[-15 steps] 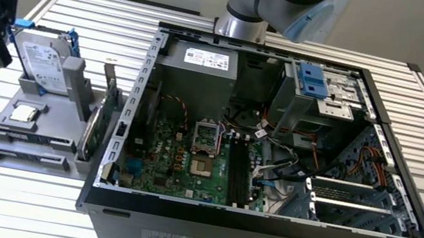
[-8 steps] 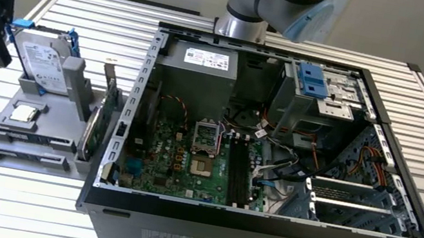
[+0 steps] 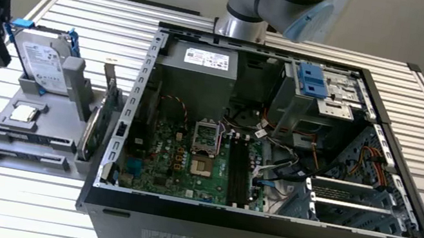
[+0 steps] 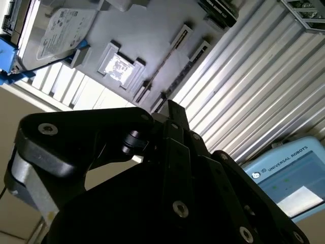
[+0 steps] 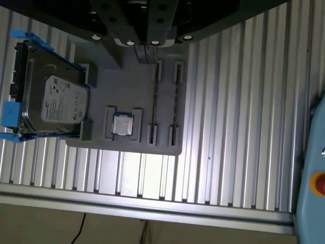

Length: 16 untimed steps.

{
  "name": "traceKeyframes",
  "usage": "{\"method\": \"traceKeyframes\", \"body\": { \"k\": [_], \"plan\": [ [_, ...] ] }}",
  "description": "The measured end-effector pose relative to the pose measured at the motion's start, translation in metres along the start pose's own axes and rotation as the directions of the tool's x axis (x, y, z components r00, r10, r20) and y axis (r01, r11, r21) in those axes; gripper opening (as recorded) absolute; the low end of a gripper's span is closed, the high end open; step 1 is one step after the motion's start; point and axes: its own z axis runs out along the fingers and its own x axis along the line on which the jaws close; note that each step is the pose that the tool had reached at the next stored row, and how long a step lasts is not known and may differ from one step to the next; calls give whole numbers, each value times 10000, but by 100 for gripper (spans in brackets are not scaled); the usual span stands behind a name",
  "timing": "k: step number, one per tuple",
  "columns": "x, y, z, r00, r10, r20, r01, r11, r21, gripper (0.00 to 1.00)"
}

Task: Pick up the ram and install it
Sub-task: 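Pick up the ram and move it above insertion slot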

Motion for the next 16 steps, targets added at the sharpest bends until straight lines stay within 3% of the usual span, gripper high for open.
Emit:
{"method": "traceKeyframes", "body": {
  "k": [5, 16],
  "plan": [
    [0, 0, 0, 9988, -491, -8, 491, 9988, -15, 0],
    [1, -1, 0, 9987, -508, -27, 508, 9987, -18, 0]
  ]
}}
